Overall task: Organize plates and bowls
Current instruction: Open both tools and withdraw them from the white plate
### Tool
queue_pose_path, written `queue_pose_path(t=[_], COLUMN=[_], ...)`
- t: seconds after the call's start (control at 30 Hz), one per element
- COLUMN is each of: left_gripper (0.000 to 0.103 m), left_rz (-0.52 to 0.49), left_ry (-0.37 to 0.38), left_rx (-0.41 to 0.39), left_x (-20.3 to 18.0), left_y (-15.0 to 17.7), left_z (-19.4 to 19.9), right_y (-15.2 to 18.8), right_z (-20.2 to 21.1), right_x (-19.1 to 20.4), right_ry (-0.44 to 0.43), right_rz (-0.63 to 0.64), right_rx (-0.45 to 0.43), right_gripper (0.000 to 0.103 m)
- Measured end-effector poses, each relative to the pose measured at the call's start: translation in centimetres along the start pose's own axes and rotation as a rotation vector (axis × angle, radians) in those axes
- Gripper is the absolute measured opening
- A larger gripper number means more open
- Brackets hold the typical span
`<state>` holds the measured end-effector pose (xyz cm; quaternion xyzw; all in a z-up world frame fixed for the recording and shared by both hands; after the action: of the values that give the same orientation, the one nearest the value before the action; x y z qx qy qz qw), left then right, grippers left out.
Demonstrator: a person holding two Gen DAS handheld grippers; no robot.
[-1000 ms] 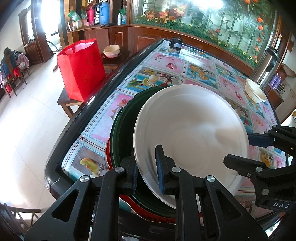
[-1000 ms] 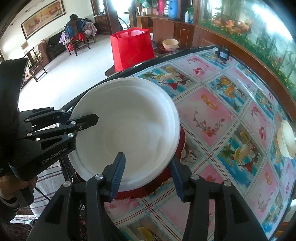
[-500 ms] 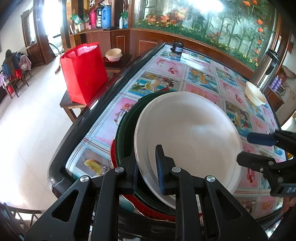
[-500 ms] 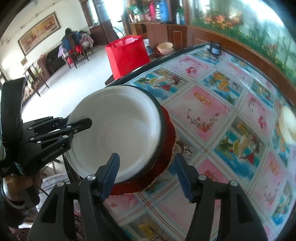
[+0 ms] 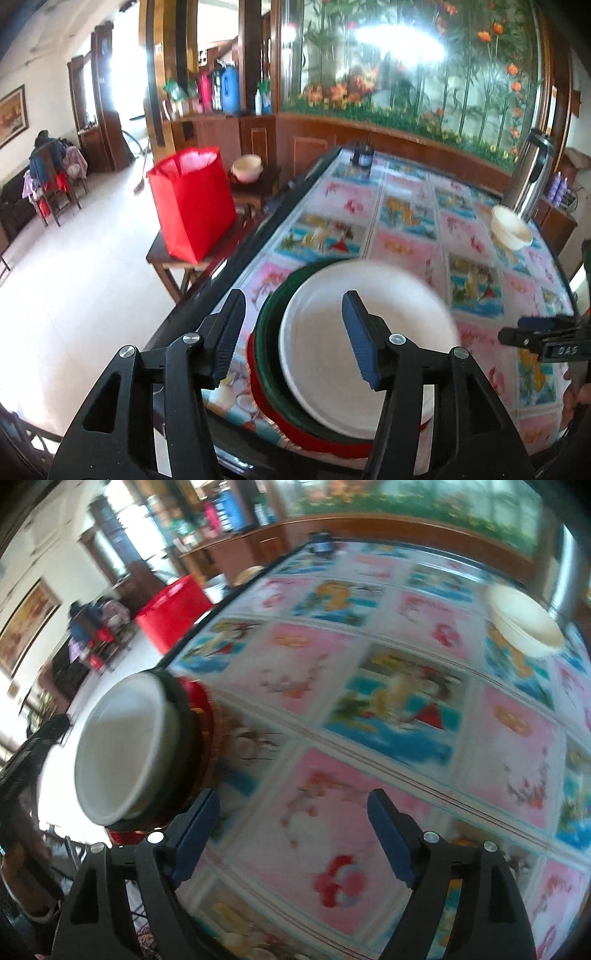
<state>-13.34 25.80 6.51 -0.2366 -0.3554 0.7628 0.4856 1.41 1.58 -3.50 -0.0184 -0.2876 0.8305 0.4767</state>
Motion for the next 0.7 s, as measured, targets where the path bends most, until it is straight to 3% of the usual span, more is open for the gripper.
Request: queue_pose_path(t=[0.1, 0.33, 0.43, 0.57, 0.7], left_gripper=[0.065, 0.065, 0.065, 0.065, 0.065], left_rz=[0.008, -0.077, -0.132, -0.199, -0.235], left_ry=[0.052, 0.201, 0.259, 0.319, 0.364], left_rx=[-0.018, -0.001, 0.011, 0.046, 0.085], left_x=[-1.7, -10.5, -14.9, -20.6, -25.0], left_y=[-0.9, -1.5, -1.3, -0.5, 0.0], left_z=[0.2, -0.3, -0.5, -1.4, -2.5], right_y=[0.2, 1.4, 2.2, 3.1, 3.5], right_z=[0.7, 2.5, 3.5, 4.7, 5.4], right_x=[-2.1, -8.7, -11.3, -14.5, -16.9], right_ry=[0.038, 0.213, 0.218, 0.295, 0.293], right_rz=[-0.06, -0.206, -0.272, -0.317, -0.344], right_rx=[-0.011, 0.008, -0.01, -0.032, -0.041], right_gripper=[0.086, 0.088, 0.088, 0.088, 0.088])
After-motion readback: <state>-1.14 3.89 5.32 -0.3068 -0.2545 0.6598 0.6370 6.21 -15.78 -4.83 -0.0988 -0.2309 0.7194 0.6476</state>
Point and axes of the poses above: each gripper's, at about its wrist camera, not at the fingertips, and z roughly against the way its jaws point, x to its left, y to its underside, the point moved 9 cm from there along -z, roughly the way its jaws point, and after that the axes turned 2 degrees about -y, right-handed, at the moved point
